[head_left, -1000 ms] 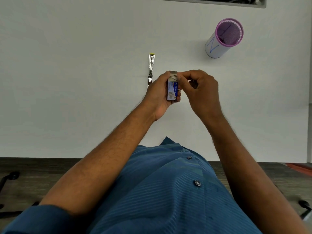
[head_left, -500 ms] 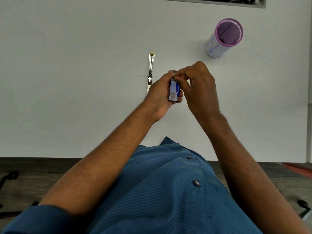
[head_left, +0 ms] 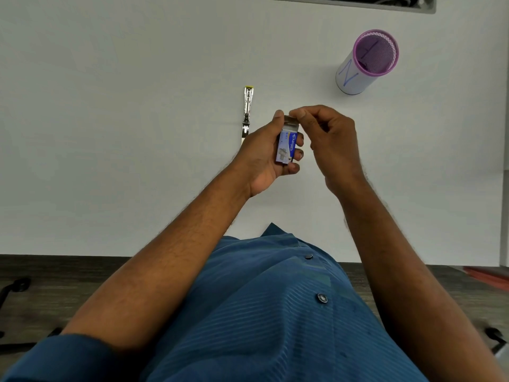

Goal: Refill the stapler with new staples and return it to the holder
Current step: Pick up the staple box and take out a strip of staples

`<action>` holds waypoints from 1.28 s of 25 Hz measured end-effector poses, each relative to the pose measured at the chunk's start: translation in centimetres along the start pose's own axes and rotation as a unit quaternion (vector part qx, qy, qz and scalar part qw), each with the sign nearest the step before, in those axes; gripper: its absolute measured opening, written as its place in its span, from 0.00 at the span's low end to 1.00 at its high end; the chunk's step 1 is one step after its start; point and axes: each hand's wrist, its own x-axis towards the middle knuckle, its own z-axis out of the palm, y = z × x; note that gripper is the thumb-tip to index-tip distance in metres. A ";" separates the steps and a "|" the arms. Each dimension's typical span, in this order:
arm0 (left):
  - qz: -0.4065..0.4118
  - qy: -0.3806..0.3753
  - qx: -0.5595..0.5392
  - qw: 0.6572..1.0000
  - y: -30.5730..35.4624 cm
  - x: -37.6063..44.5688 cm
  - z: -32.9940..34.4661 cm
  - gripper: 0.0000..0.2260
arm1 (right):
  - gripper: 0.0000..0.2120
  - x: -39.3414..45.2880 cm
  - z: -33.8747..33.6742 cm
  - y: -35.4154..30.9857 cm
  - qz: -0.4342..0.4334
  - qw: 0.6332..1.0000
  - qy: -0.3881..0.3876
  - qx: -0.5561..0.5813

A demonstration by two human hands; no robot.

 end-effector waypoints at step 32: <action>0.079 0.045 -0.120 0.989 1.7 3.8 -0.8 0.17 | 0.14 0.9 3.0 1.0 -0.094 0.987 0.038 -0.127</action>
